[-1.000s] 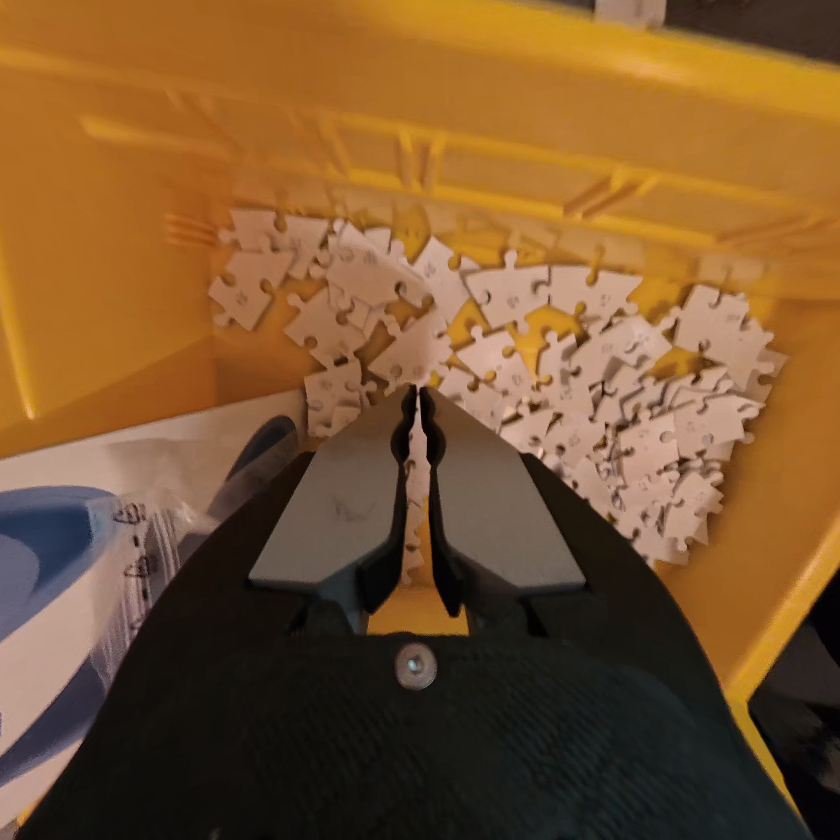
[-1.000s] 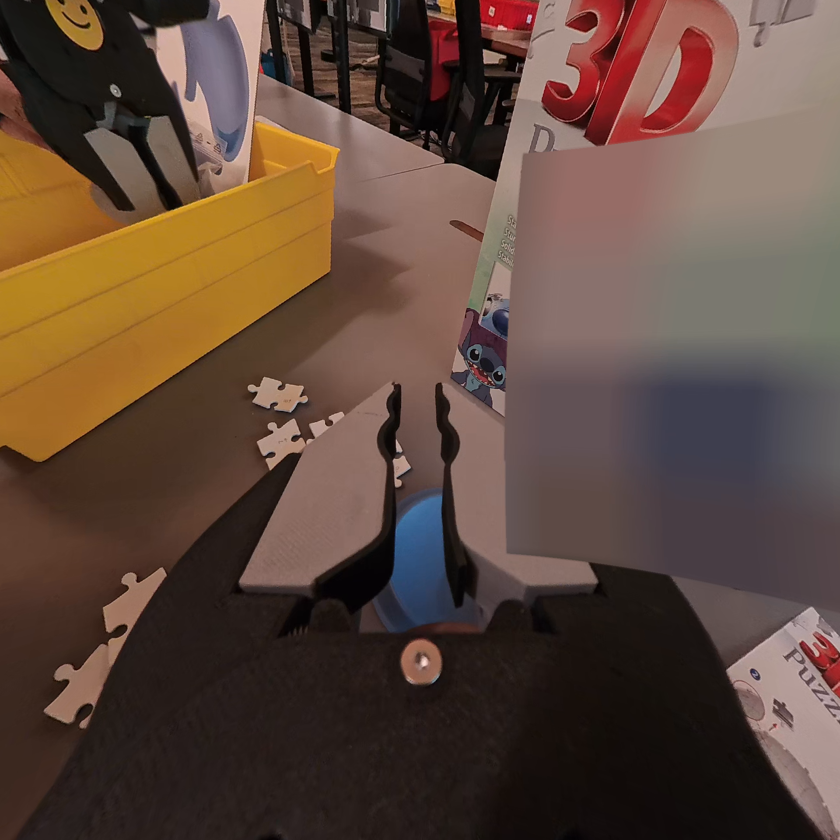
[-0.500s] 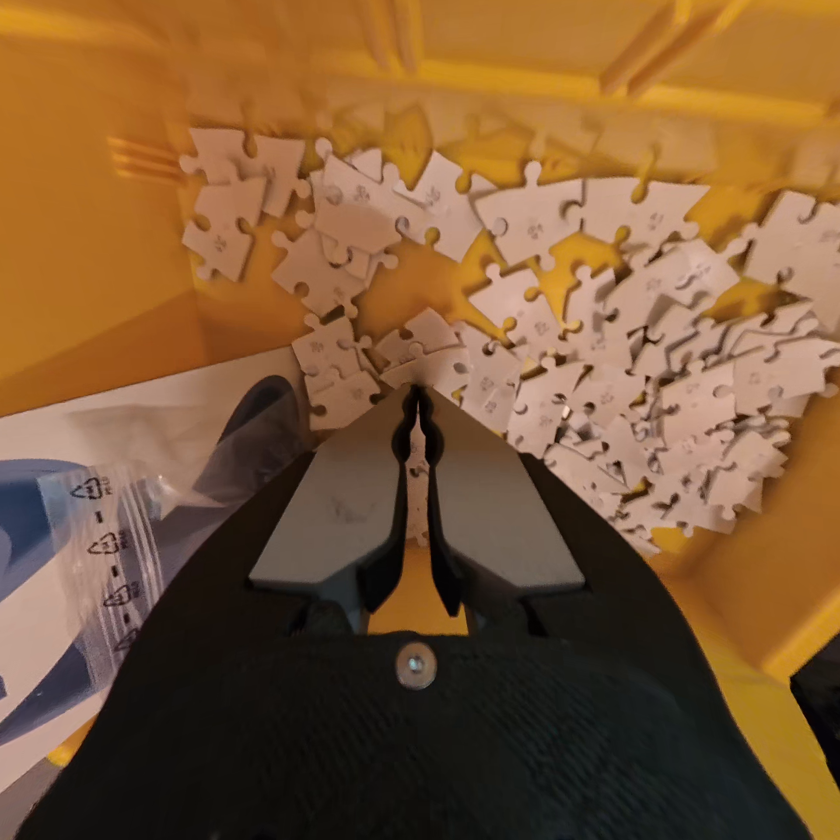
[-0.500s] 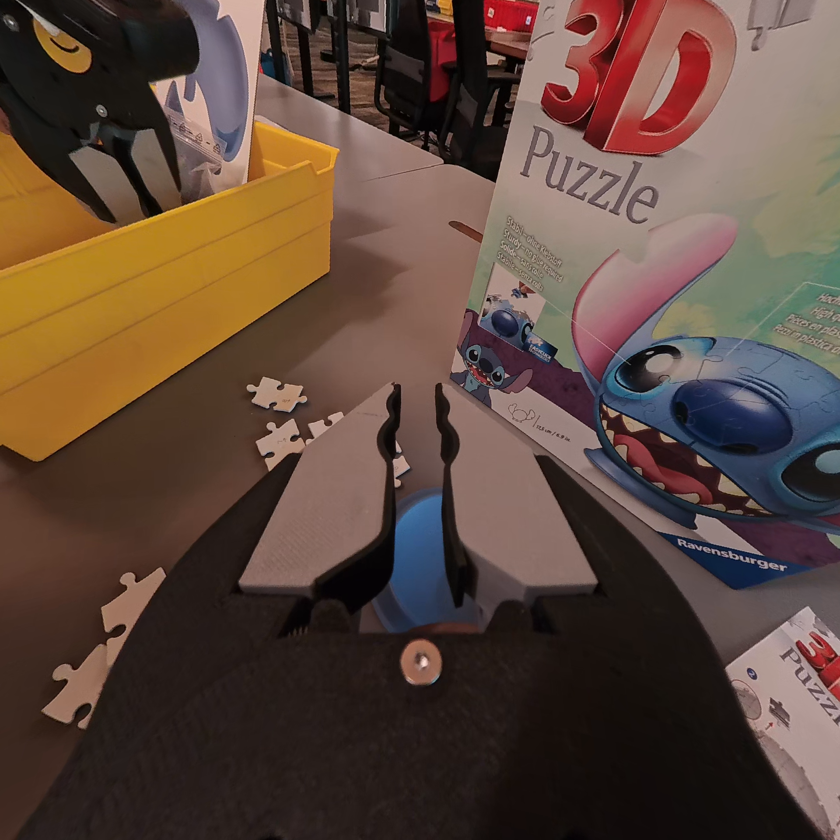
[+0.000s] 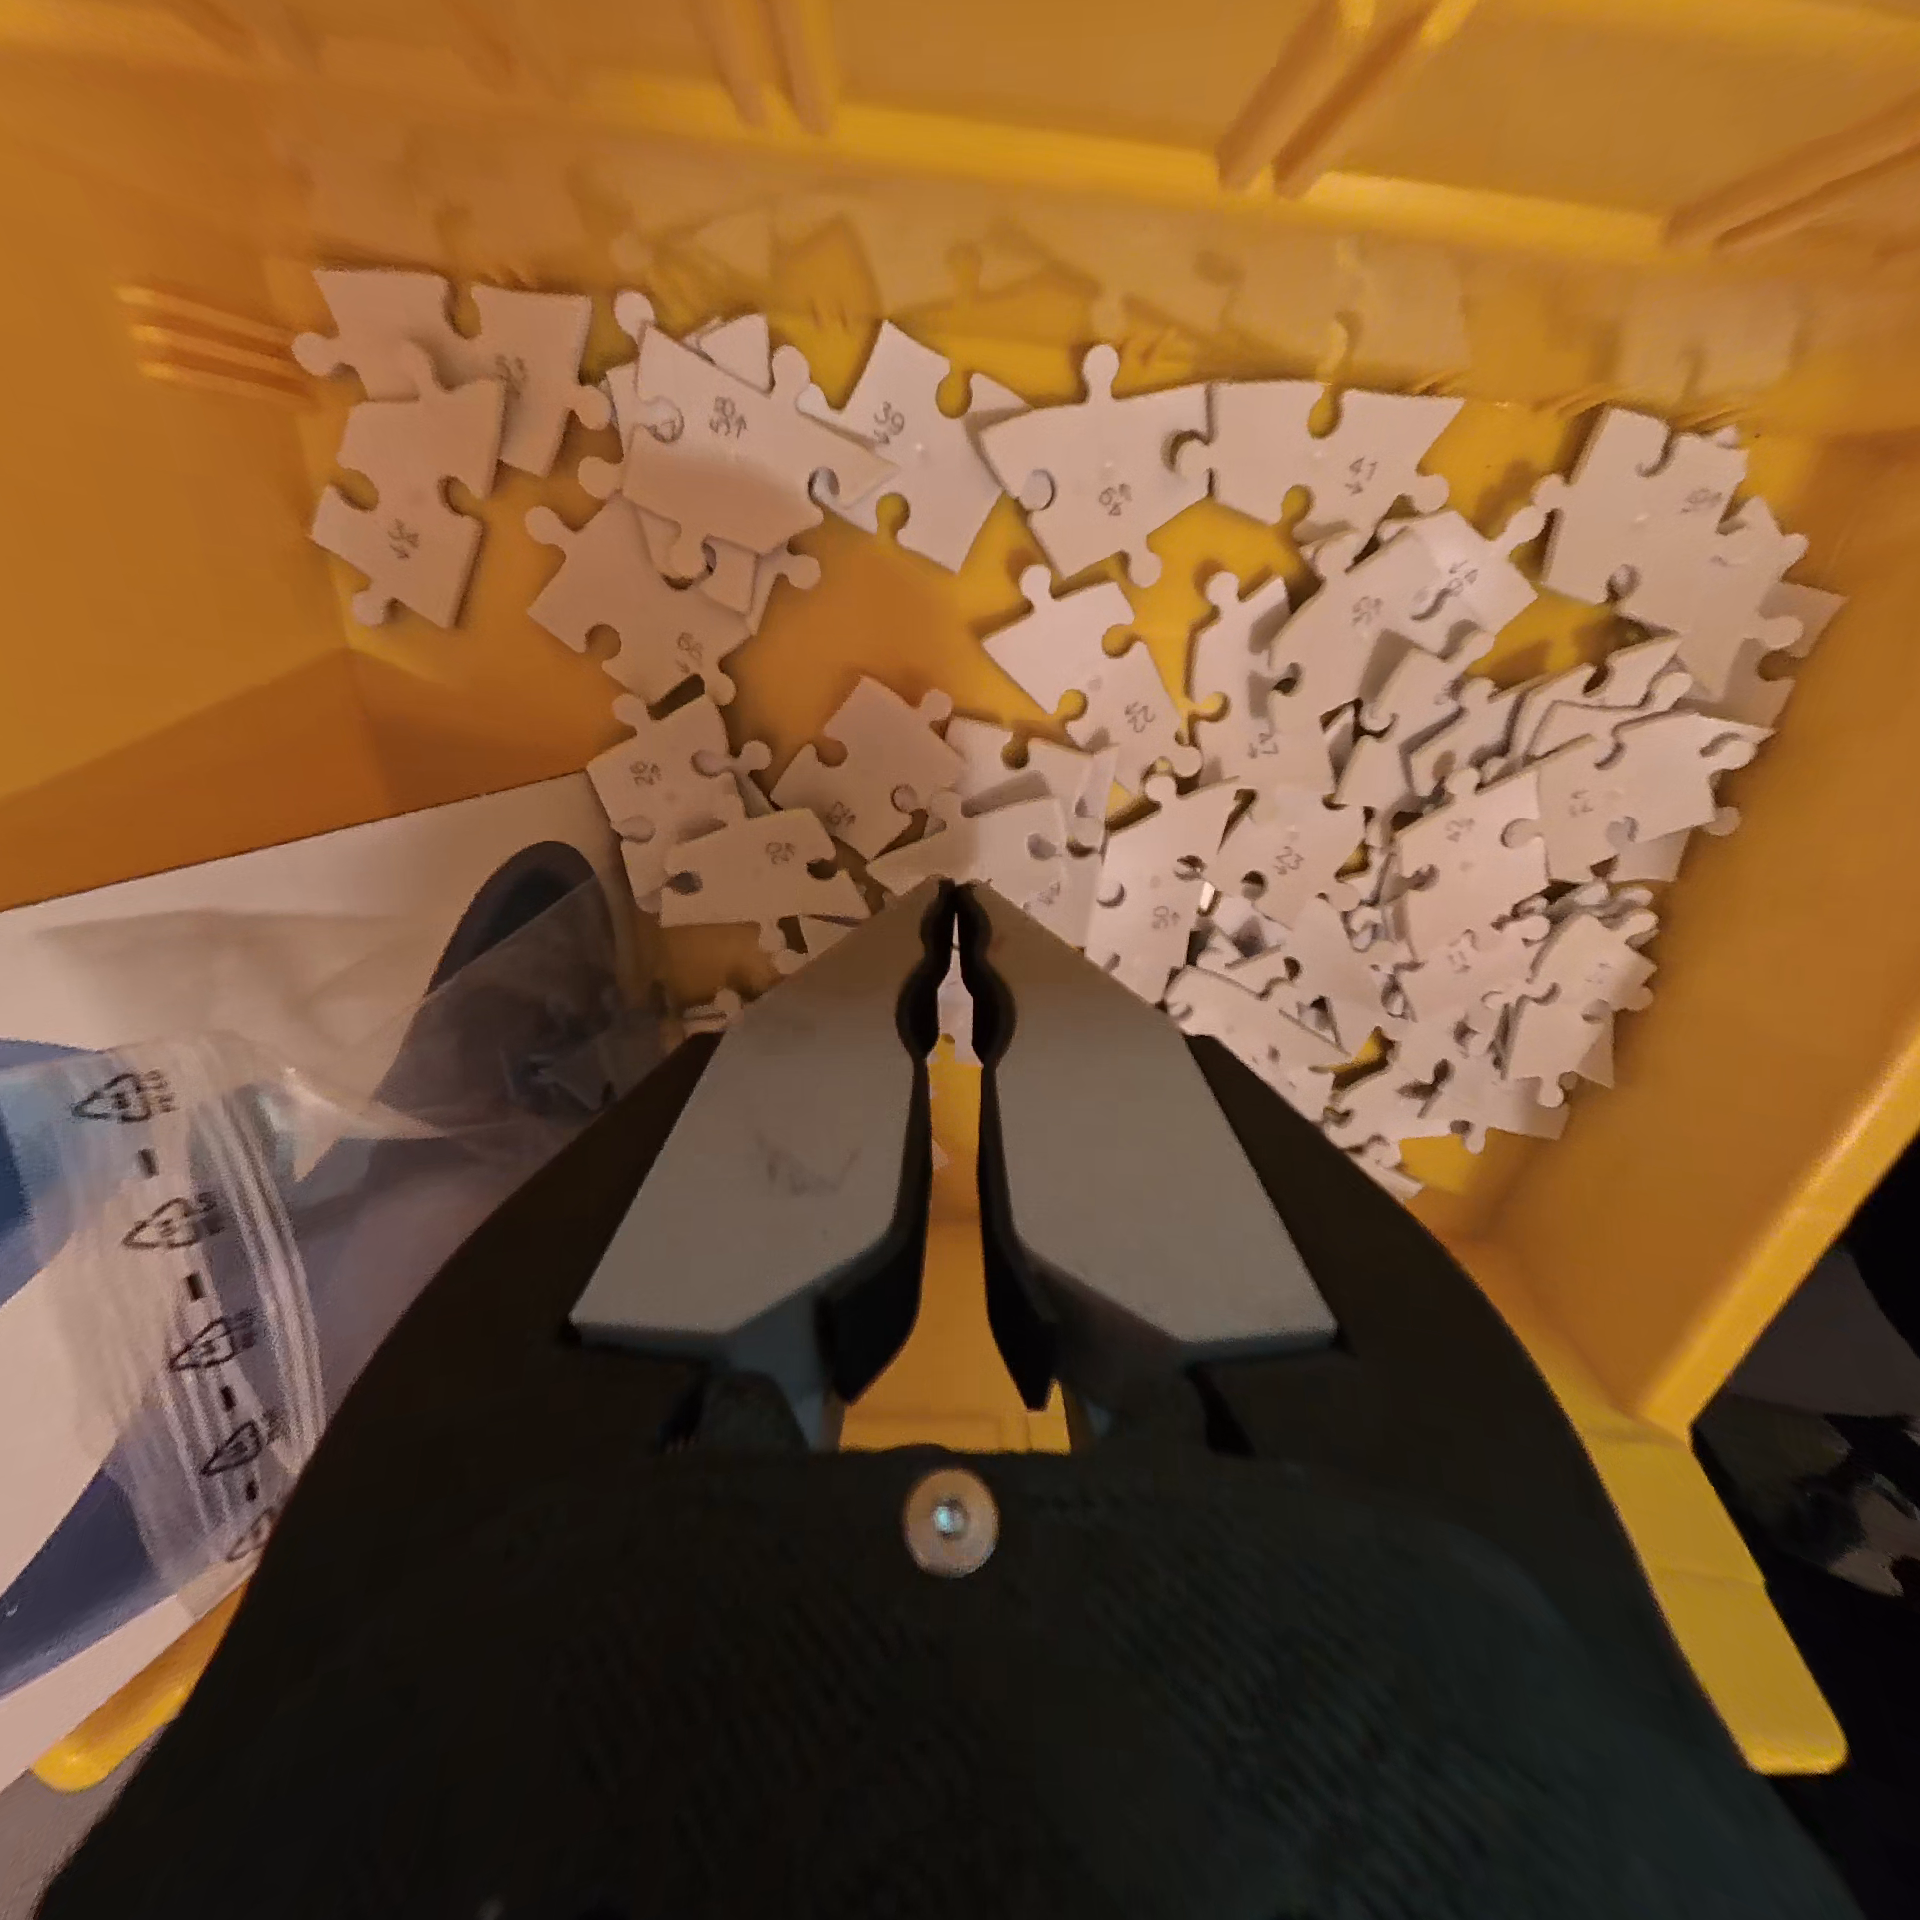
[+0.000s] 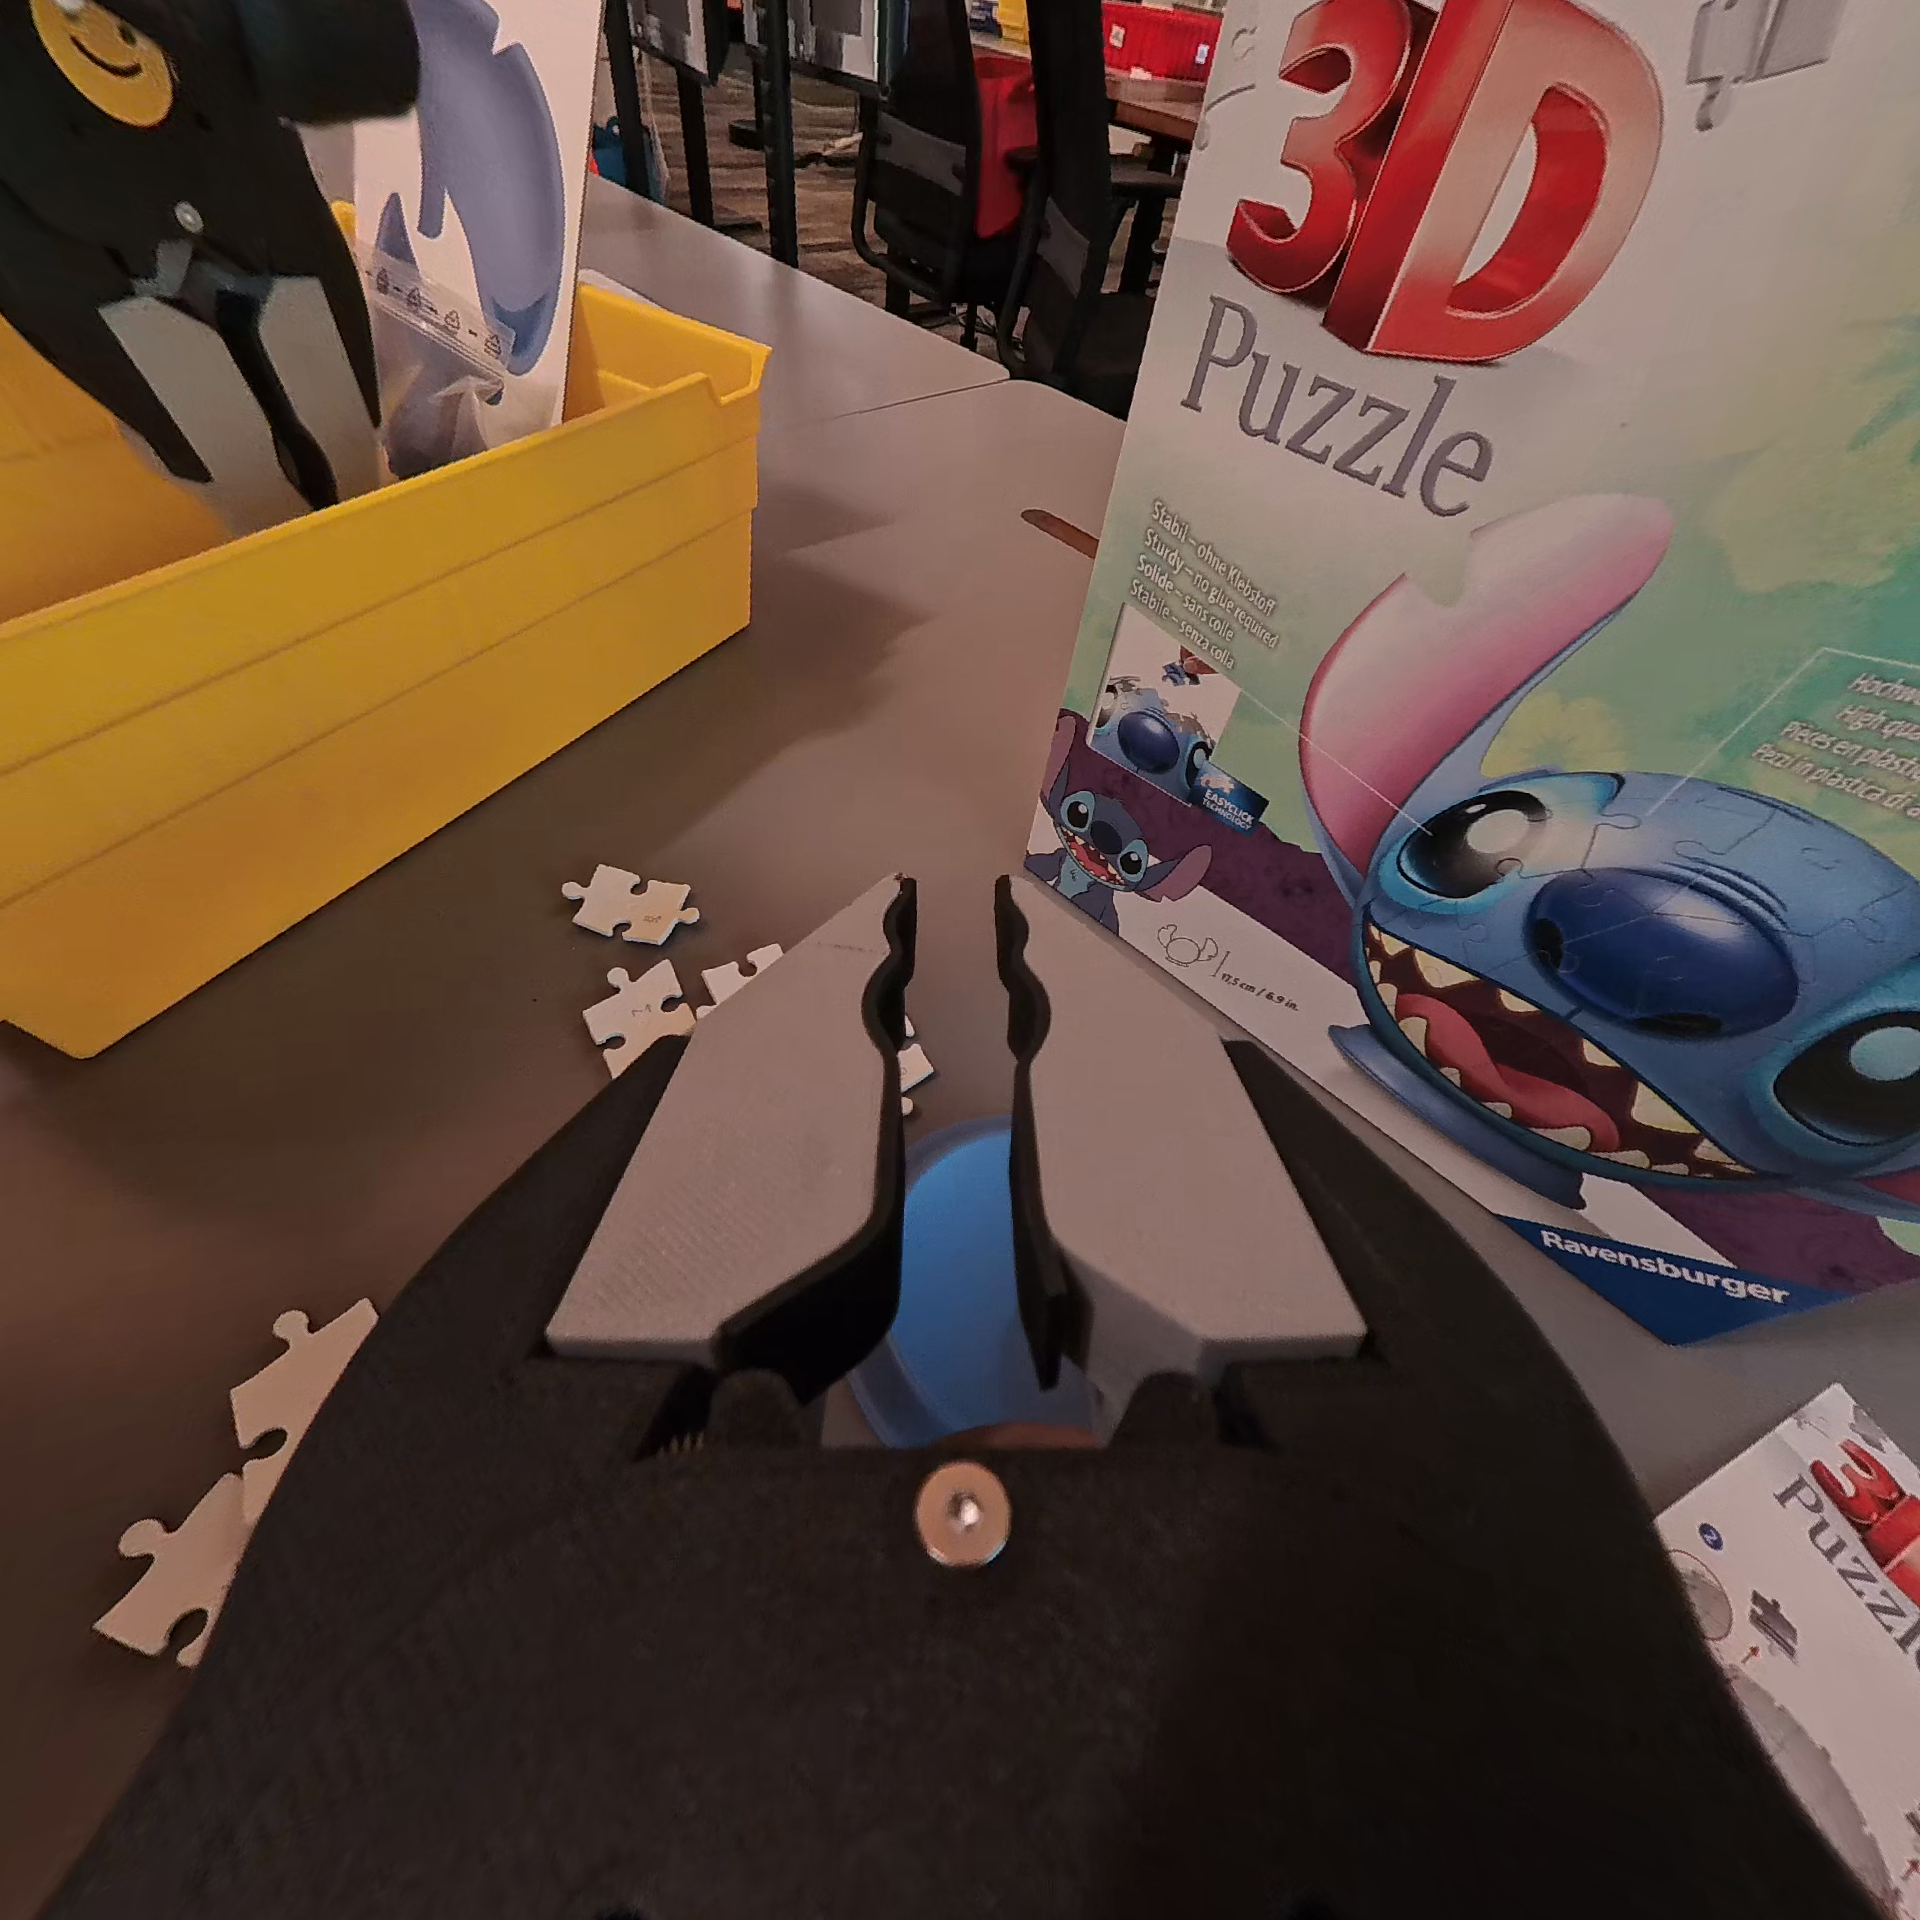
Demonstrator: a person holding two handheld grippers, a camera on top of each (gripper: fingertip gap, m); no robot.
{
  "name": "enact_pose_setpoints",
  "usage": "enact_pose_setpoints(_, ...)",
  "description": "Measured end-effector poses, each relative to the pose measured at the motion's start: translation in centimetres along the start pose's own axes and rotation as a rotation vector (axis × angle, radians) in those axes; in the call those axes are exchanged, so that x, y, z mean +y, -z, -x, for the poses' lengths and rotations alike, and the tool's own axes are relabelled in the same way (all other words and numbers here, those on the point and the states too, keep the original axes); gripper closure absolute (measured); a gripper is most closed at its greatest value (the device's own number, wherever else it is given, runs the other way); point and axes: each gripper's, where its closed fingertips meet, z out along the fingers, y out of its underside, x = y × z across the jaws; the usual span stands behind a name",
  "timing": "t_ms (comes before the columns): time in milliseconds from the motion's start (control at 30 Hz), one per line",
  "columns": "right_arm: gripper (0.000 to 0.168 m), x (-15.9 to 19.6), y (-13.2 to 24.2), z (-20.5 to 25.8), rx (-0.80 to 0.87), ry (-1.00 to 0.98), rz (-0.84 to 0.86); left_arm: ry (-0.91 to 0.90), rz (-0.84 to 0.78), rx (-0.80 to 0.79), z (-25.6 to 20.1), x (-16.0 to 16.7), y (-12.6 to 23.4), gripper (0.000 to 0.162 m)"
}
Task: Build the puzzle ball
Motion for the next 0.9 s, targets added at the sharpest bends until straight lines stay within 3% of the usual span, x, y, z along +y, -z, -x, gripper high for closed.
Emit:
enact_pose_setpoints(33, 0.156, 0.0, 0.0, 0.0, 0.000, 0.000, 0.000, 0.003, -0.025, -0.001, 0.0, -0.4, 0.3, 0.162)
enact_pose_setpoints(233, 0.156, 0.1, 0.0, 0.0, -0.002, -0.001, 0.002, 0.090, -0.133, -0.128, 3.2, -2.0, 1.6, 0.161)
enact_pose_setpoints(400, 0.156, 0.0, 0.0, 0.0, 0.002, 0.001, -0.002, 0.110, -0.034, -0.163, 4.3, -0.5, 0.2, 0.160)
enact_pose_setpoints(533, 0.156, -0.1, 0.1, -0.1, 0.004, -0.001, -0.003, 0.078, 0.012, -0.053, 2.1, -0.1, -0.7, 0.162)
enact_pose_setpoints(633, 0.156, 0.1, 0.0, -0.1, 0.007, 0.003, 0.003, -0.001, -0.035, 0.095, -1.3, -1.1, -0.6, 0.162)
enact_pose_setpoints(767, 0.156, 0.0, 0.0, -0.2, 0.011, 0.006, 0.002, 0.046, -0.119, -0.086, 1.8, -2.6, 0.6, 0.162)
enact_pose_setpoints(900, 0.156, 0.3, -0.2, -0.2, 0.014, 0.006, 0.011, 0.133, -0.269, -0.029, 2.4, -5.3, 1.5, 0.162)
